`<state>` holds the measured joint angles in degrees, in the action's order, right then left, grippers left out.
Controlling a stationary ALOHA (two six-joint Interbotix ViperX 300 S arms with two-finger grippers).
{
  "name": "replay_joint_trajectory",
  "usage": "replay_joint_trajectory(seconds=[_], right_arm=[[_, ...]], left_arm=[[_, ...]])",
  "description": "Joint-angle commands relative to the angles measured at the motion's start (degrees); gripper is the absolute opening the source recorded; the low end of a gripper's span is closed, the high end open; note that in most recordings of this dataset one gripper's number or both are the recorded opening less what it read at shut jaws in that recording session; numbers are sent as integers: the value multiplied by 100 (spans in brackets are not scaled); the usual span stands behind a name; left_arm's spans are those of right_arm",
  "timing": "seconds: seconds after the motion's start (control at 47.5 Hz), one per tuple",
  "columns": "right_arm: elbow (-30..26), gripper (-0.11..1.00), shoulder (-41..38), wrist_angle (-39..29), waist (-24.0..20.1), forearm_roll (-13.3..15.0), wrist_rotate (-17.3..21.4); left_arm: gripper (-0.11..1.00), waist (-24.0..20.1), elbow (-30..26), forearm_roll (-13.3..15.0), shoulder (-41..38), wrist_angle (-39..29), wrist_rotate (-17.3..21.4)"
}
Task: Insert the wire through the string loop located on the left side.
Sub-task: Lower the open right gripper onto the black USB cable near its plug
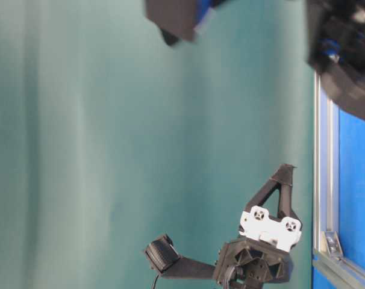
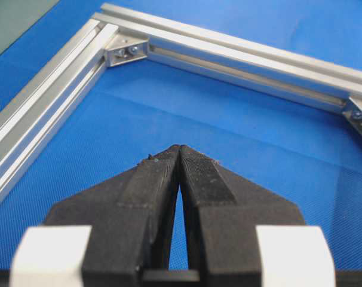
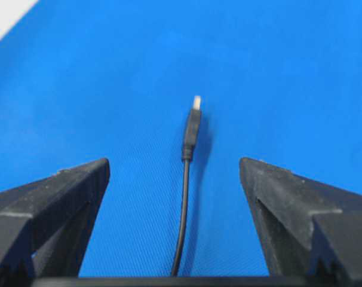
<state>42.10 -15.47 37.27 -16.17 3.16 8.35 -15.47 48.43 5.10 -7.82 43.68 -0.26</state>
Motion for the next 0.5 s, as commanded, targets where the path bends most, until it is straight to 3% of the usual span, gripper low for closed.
replay_joint_trajectory(seconds=[0.0, 0.147, 0.484], right_arm=[[-211, 89, -105, -9, -44, -114, 18], [-404, 89, -448, -18, -62, -281, 18], [-571, 89, -694, -18, -79, -316, 18]], left_arm=[[0, 9, -35, -18, 167, 26, -9], [0, 9, -18, -18, 176, 26, -9], [0, 9, 18, -18, 193, 26, -9]])
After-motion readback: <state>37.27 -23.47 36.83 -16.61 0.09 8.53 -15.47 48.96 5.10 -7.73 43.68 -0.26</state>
